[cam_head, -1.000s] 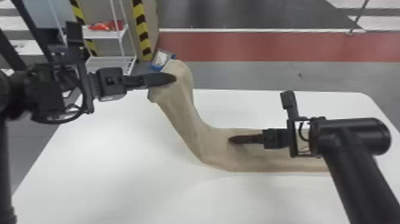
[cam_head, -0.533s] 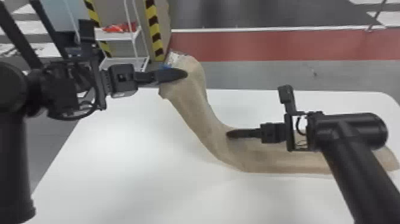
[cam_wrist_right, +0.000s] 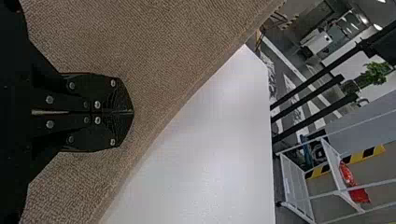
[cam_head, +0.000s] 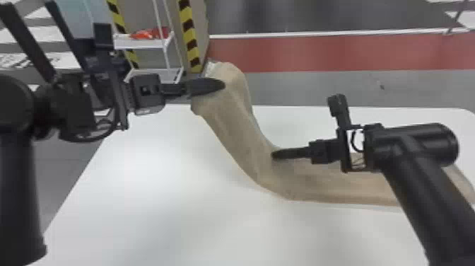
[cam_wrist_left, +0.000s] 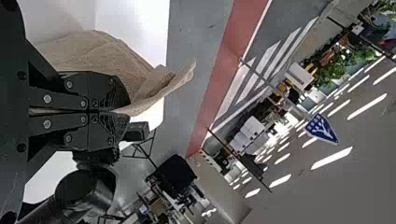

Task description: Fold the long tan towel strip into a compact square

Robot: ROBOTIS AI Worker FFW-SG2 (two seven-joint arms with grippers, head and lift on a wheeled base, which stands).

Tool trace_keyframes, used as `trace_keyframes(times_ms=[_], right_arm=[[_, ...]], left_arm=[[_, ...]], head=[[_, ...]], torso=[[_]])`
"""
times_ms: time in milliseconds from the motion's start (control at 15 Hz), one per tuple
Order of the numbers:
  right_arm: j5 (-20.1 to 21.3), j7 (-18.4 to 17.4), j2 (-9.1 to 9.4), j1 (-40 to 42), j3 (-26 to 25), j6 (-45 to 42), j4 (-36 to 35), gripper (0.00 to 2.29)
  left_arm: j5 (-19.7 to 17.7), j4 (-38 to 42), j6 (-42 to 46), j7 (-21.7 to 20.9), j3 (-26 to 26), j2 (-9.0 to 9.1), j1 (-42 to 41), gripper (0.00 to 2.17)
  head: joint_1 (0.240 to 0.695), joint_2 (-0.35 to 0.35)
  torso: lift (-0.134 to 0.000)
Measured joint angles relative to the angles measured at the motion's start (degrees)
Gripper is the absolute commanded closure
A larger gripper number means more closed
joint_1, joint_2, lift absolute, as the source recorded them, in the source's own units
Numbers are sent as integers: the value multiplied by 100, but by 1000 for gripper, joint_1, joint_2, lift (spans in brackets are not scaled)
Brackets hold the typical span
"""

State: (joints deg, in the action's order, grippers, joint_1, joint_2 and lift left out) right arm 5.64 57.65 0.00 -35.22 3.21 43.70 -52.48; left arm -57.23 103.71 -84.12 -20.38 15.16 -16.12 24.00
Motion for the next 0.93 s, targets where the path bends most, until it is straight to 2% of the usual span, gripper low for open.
trace_keyframes(times_ms=[200,600,733,933], right_arm=[[-64,-30,0,-62,39,-77,59,1764],[-566,-10,0,-295,354,-81,321,1764],[-497,68,0,-93,322,339,-15,1764],[-174,231,0,582,290,986,-1004,1764]], left_arm=[[-14,0,13,-1,0,-4,0,1851],[26,-102,35,0,-2,12,40,1851],[26,-147,70,5,61,-29,40,1851],[23,-283,204,-56,313,-130,7,1851]], head=[[681,103],[668,127],[675,134],[695,160]], torso=[[-124],[-124],[-124],[-124]])
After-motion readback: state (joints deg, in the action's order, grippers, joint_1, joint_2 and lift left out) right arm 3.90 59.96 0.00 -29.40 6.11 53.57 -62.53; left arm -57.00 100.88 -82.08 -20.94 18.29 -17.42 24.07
